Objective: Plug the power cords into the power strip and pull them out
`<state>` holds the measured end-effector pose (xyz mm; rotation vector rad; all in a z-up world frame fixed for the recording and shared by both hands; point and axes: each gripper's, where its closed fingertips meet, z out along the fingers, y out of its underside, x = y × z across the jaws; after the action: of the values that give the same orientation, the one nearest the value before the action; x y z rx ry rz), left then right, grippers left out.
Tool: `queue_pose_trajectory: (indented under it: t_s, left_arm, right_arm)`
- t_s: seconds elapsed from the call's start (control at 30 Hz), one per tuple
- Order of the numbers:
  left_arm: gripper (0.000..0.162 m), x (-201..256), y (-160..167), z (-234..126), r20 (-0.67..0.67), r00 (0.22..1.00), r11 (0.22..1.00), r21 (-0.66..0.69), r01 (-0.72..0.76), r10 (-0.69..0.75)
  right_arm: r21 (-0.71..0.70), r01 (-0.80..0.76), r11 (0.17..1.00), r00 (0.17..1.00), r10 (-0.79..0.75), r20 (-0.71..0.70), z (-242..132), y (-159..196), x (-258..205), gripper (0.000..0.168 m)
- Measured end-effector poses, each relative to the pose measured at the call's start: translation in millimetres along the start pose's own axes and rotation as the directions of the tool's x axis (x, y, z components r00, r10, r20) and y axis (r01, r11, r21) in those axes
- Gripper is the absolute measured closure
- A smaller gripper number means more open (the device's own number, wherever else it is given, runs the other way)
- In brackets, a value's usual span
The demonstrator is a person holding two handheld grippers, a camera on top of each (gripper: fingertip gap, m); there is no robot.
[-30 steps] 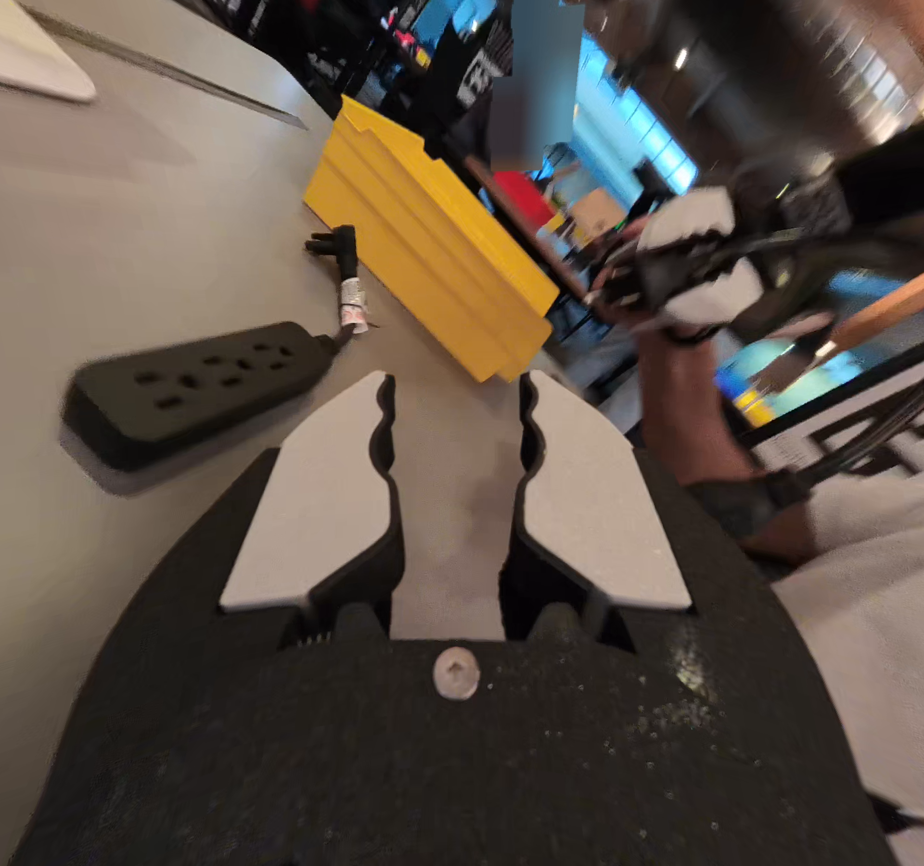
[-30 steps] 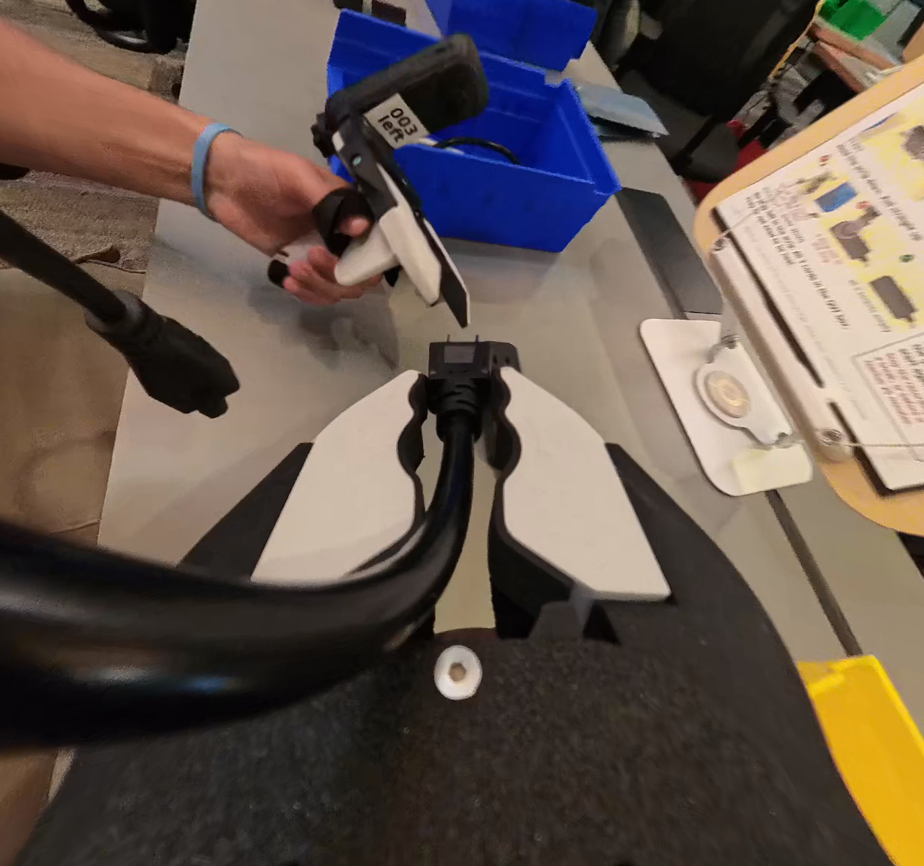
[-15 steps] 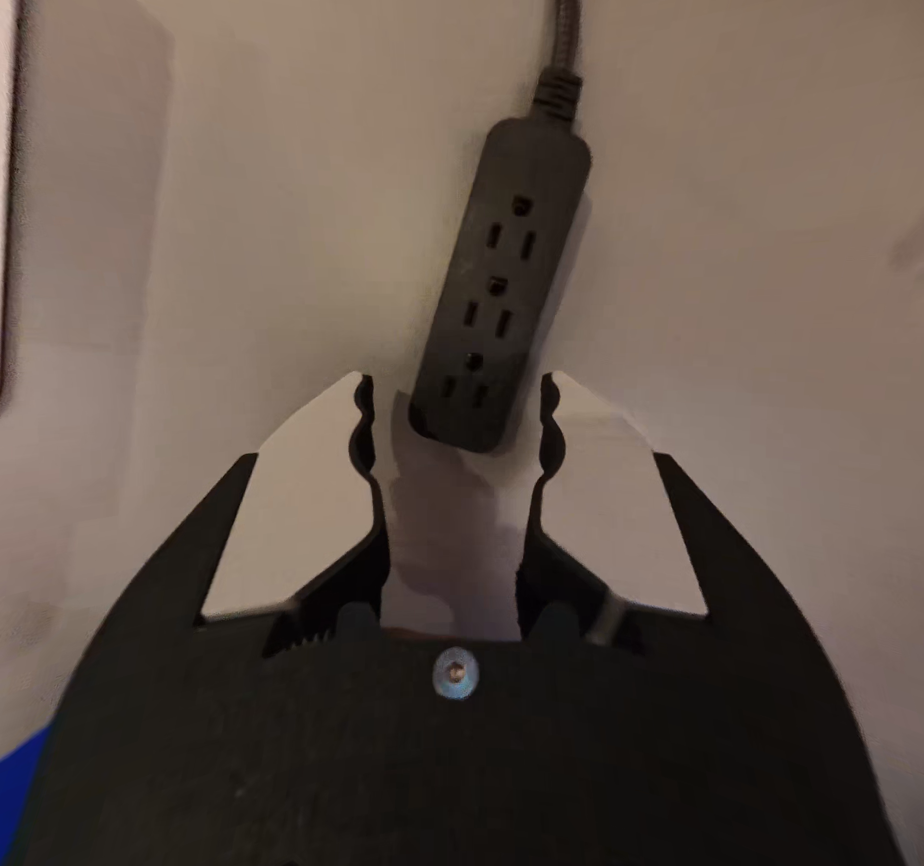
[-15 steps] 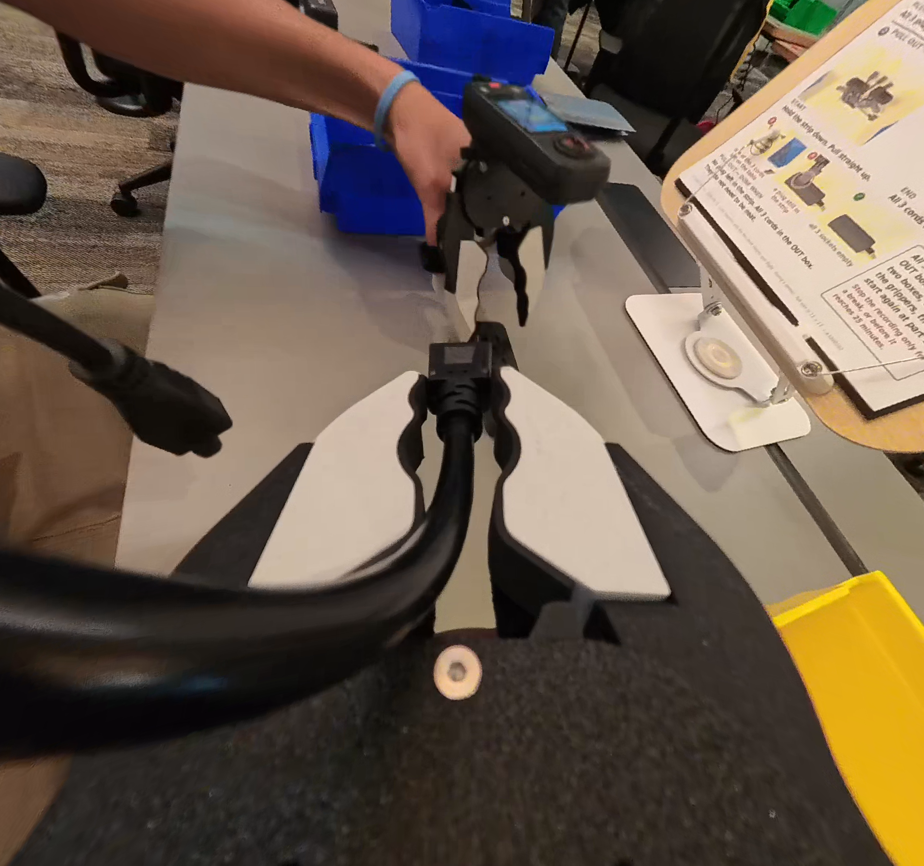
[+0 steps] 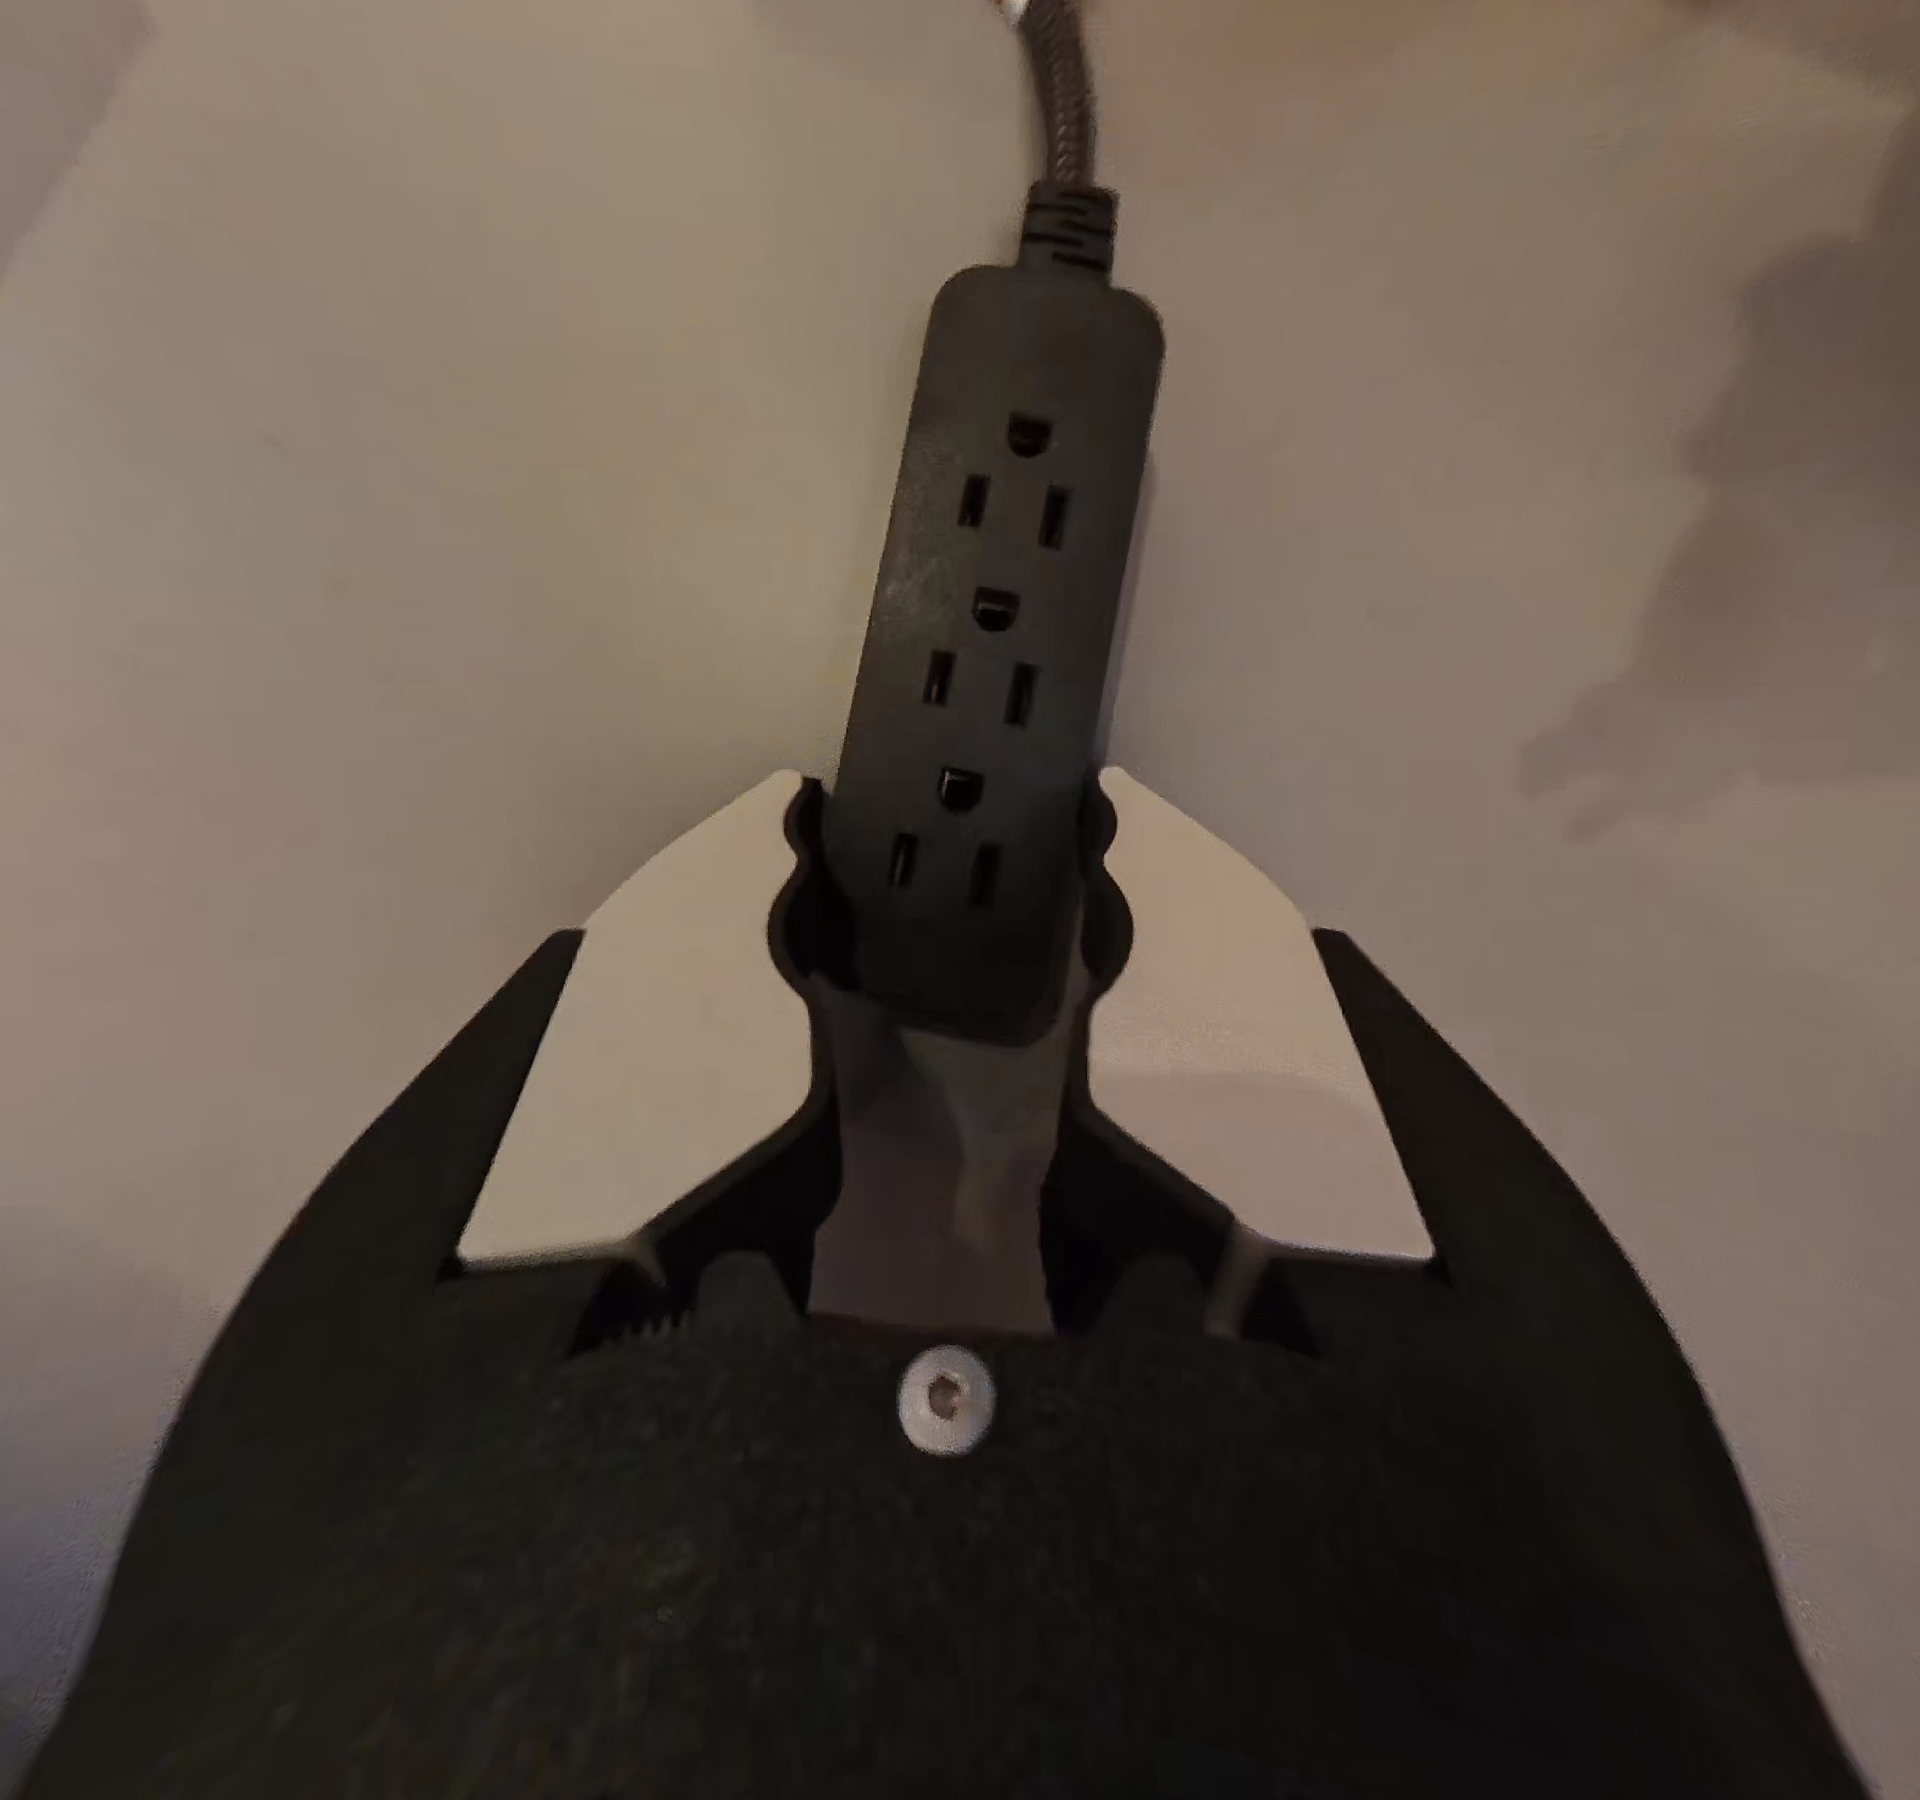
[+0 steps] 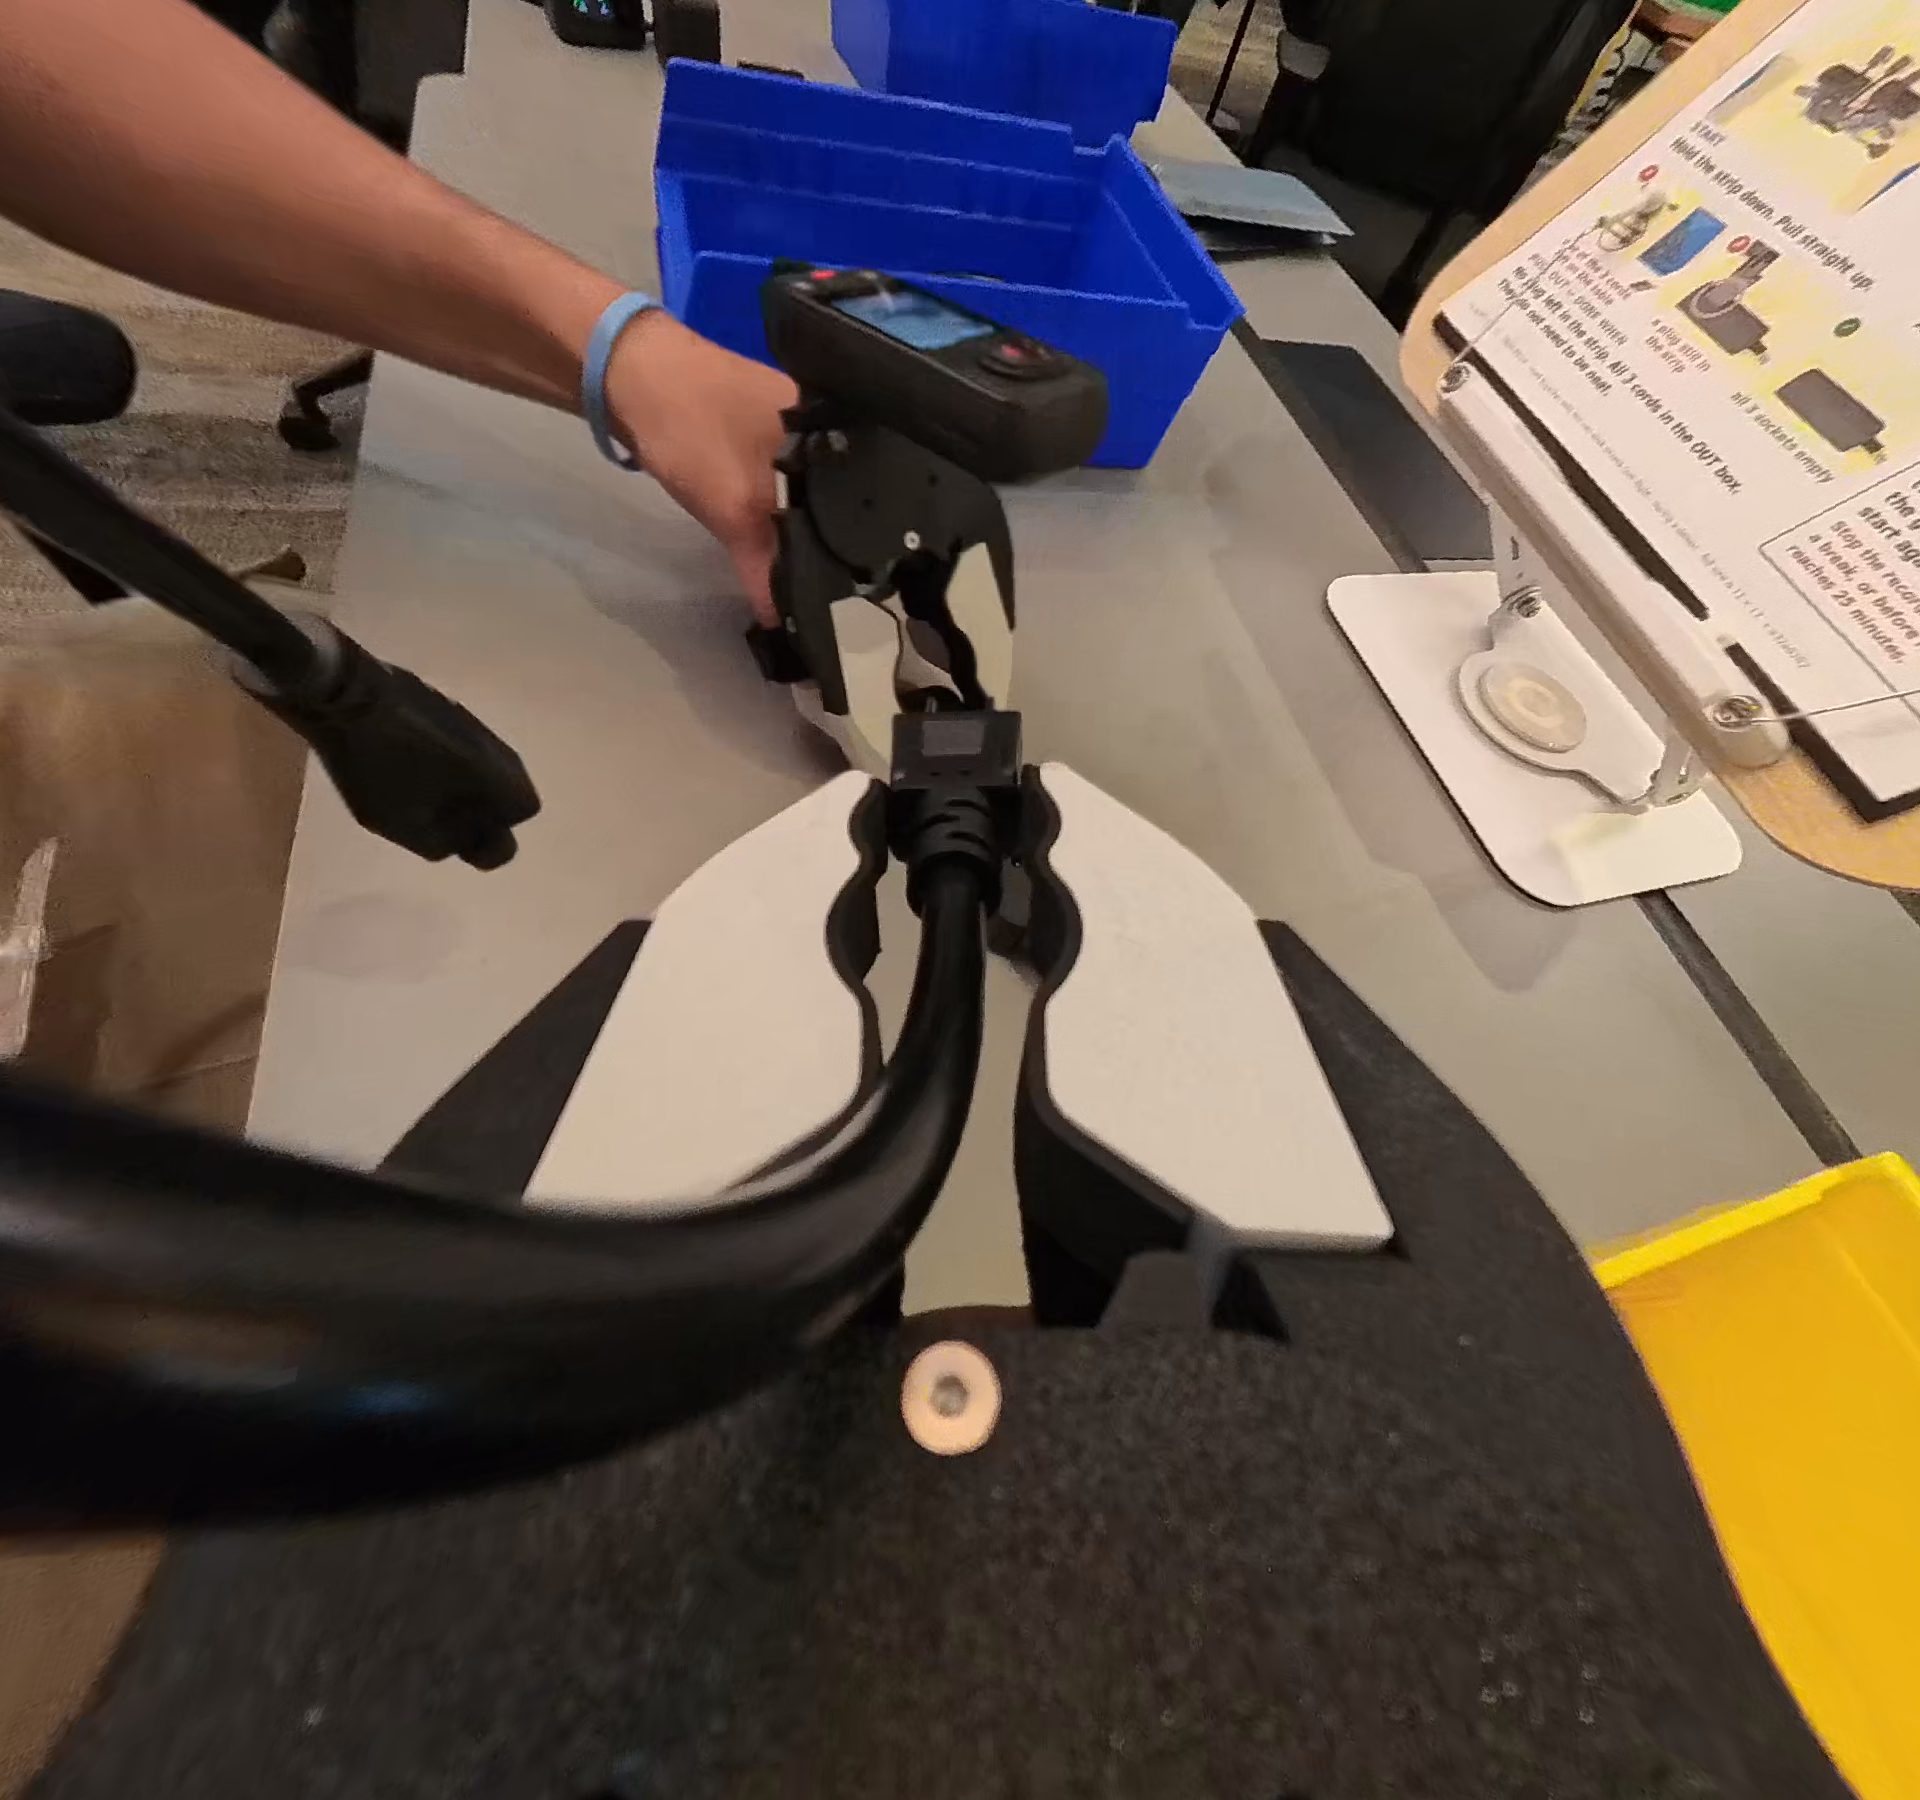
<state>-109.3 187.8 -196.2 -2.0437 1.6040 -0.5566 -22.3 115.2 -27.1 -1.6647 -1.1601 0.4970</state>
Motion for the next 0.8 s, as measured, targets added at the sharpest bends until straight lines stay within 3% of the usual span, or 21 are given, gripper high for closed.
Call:
queue_pose_trajectory:
  t_s: [0.1, 0.23, 0.3, 0.8]
  left_arm:
    - [0.118, 13.1, 4.1, -9.7, 0.006, 0.999, 0.988, 0.148, -0.045, 0.045]
    - [0.109, 15.1, 8.6, -19.8, -0.037, 0.994, 0.973, 0.211, -0.091, 0.101]
    - [0.121, 12.5, 10.1, -20.3, -0.022, 0.987, 0.967, 0.207, -0.148, 0.156]
    - [0.120, 9.5, 11.2, -17.0, -0.048, 0.984, 0.967, 0.199, -0.159, 0.171]
  right_arm:
    - [-0.041, 0.041, 0.998, 0.999, -0.039, 0.034, 2.2, 1.0, -8.0, 0.144]
    - [-0.122, 0.109, 0.987, 0.987, -0.092, 0.135, 13.2, 1.7, -12.3, 0.144]
    - [-0.170, 0.146, 0.975, 0.976, -0.114, 0.185, 22.5, 2.9, -10.2, 0.144]
    - [-0.390, 0.394, 0.832, 0.843, -0.159, 0.513, 118.8, 36.4, -11.4, 0.144]
